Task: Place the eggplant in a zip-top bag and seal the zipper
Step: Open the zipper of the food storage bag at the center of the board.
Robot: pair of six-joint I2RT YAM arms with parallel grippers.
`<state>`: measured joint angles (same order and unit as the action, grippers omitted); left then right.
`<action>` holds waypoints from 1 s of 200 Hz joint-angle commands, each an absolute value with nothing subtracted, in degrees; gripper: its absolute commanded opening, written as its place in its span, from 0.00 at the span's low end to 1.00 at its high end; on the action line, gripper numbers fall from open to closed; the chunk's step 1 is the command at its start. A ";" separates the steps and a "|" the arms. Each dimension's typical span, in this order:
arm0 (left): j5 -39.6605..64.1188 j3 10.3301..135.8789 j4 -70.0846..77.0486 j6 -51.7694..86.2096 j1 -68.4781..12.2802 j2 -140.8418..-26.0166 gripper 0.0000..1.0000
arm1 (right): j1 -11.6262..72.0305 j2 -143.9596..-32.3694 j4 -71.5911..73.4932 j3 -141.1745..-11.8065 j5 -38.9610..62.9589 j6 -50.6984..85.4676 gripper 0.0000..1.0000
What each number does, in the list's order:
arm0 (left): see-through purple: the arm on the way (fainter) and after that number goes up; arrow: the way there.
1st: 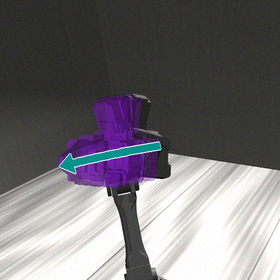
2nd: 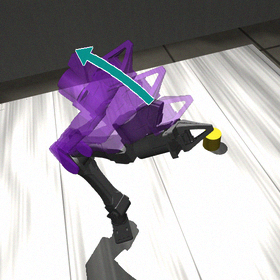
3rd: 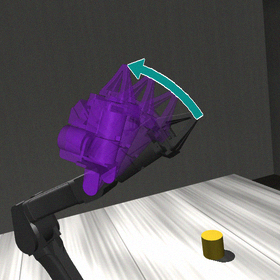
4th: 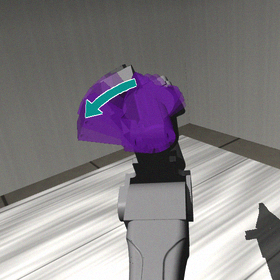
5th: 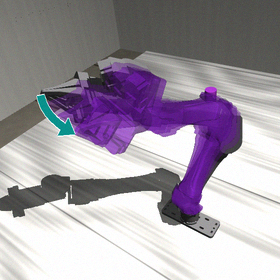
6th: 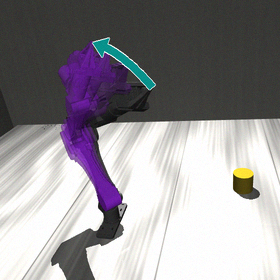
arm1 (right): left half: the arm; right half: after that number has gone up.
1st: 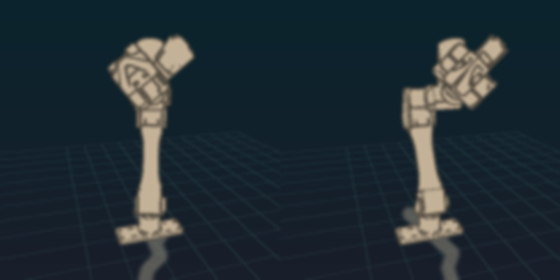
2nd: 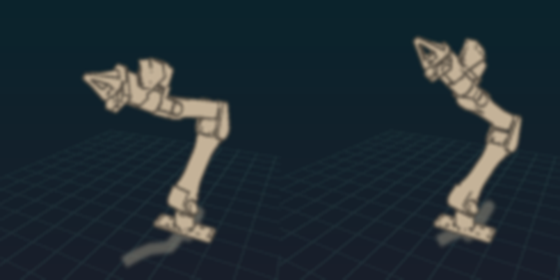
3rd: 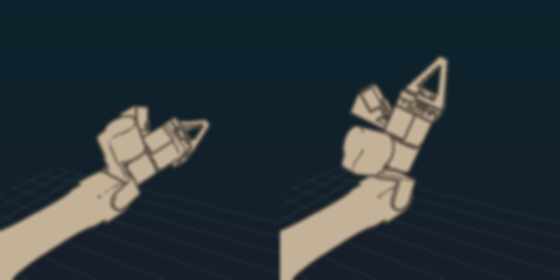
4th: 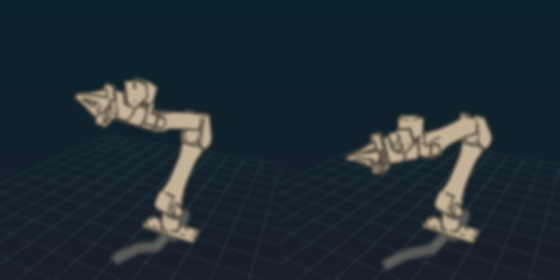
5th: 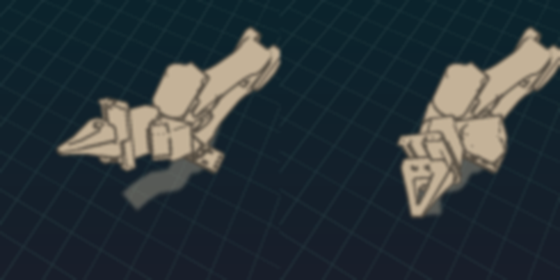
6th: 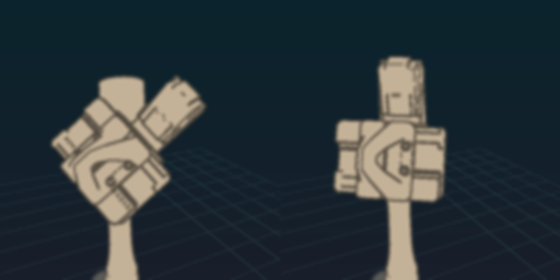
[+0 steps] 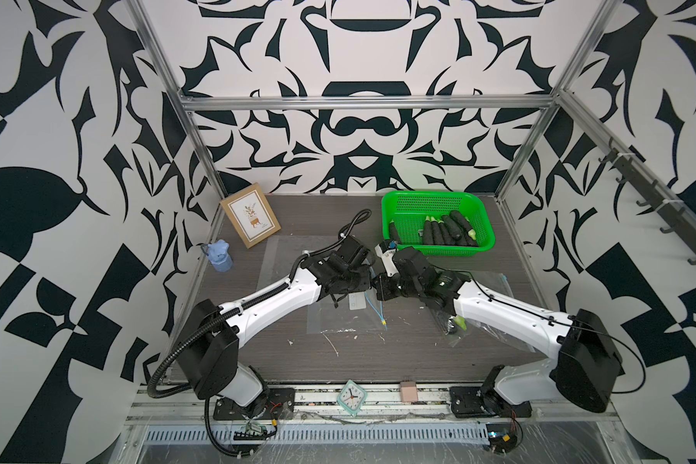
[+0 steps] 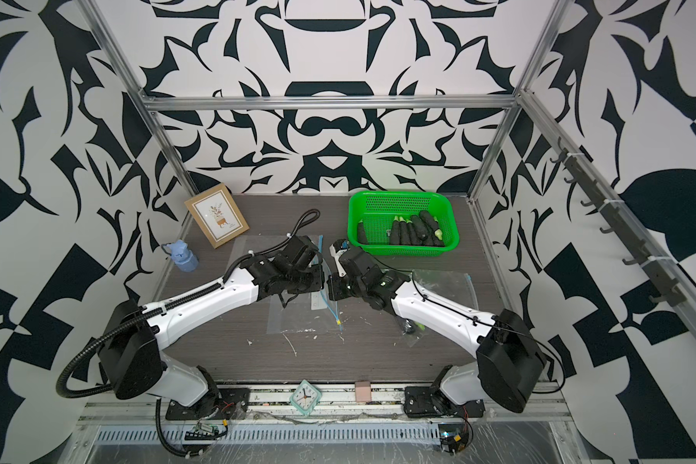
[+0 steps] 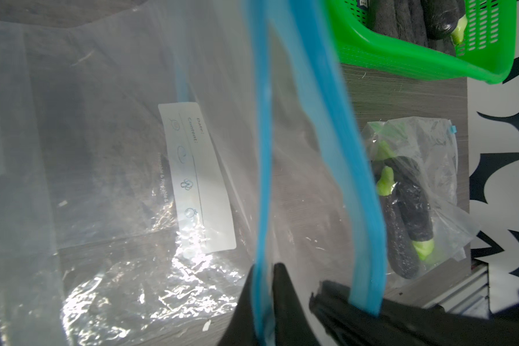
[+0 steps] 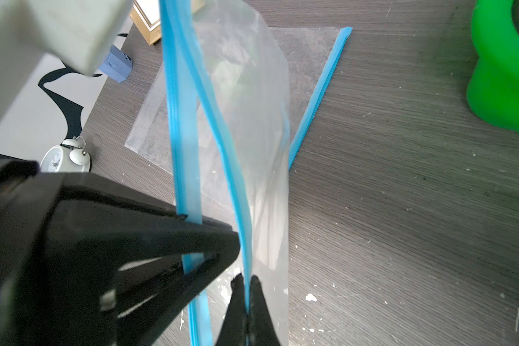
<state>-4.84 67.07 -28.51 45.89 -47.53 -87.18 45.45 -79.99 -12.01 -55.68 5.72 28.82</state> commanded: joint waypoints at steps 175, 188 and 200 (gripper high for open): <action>-14.16 82.64 -56.49 45.26 -47.70 -85.52 0.00 | 40.78 -82.13 -18.03 -62.55 6.18 22.36 0.00; -14.23 81.81 -55.56 45.30 -47.59 -85.70 0.00 | 40.78 -81.78 -17.59 -62.58 6.77 22.37 0.00; -13.76 81.52 -55.12 45.44 -47.48 -86.04 0.00 | 40.87 -81.32 -17.64 -62.75 6.96 22.32 0.00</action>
